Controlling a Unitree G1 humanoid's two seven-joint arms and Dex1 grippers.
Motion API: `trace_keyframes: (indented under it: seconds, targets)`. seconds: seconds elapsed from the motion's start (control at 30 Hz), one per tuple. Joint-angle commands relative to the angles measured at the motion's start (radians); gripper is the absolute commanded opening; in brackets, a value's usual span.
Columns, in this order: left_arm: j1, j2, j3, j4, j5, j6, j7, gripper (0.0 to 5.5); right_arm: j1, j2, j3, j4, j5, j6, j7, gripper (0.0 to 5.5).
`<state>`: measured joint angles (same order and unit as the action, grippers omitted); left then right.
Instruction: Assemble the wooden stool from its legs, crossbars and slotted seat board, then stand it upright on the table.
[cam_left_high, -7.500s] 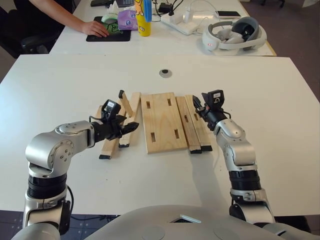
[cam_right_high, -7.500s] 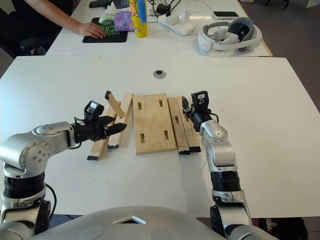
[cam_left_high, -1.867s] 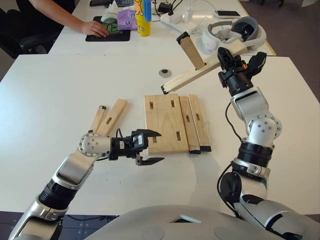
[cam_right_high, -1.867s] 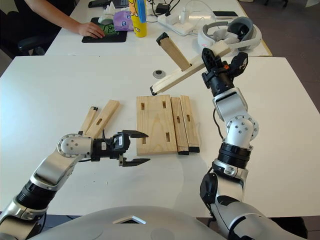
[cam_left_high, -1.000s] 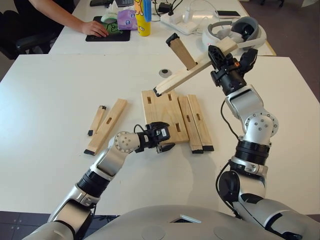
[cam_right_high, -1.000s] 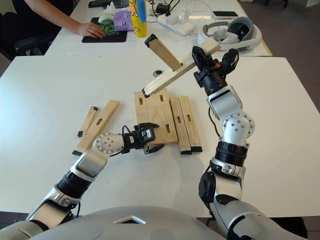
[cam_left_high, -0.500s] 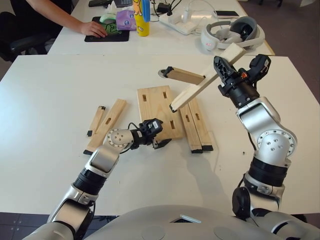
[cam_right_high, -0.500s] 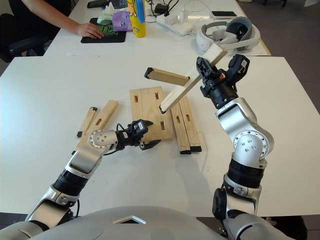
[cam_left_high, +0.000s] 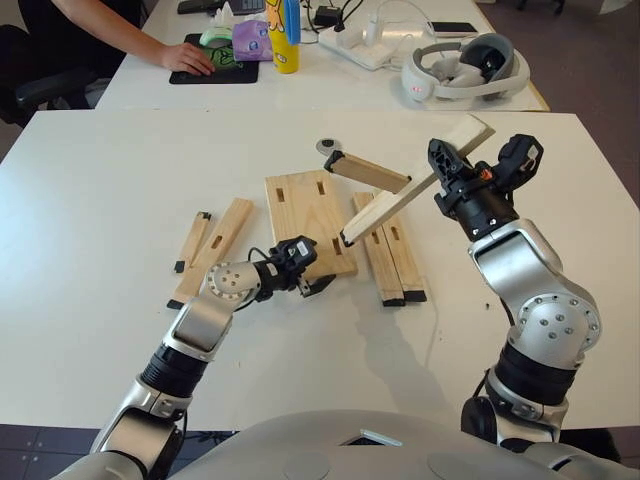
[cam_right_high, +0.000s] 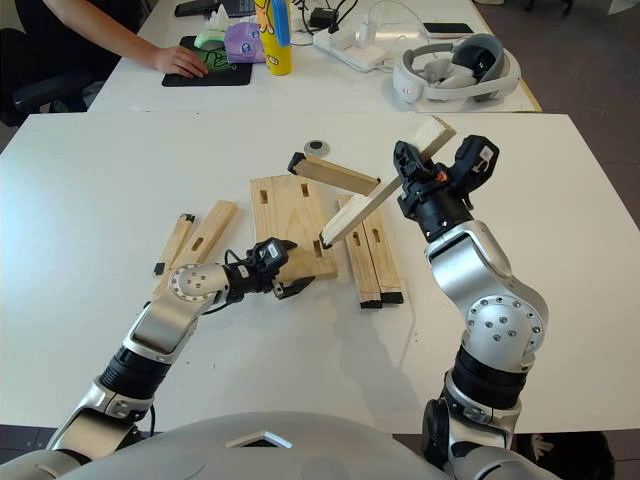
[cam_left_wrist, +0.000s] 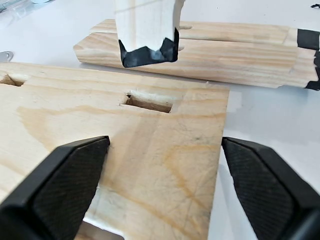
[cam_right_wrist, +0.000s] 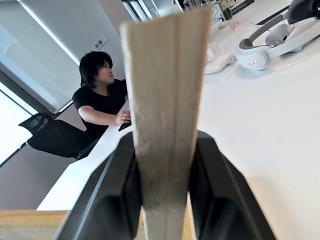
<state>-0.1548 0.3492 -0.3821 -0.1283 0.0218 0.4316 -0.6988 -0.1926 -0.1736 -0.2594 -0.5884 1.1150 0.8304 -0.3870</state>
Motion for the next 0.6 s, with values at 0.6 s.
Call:
trace_keyframes:
  seconds: [0.6]
  targets:
    - [0.022, 0.031, -0.018, 0.015, 0.003, 0.06, -0.01, 4.13, 0.088, 0.052, 0.085, 0.0, -0.134, -0.092, 0.049, 1.04]
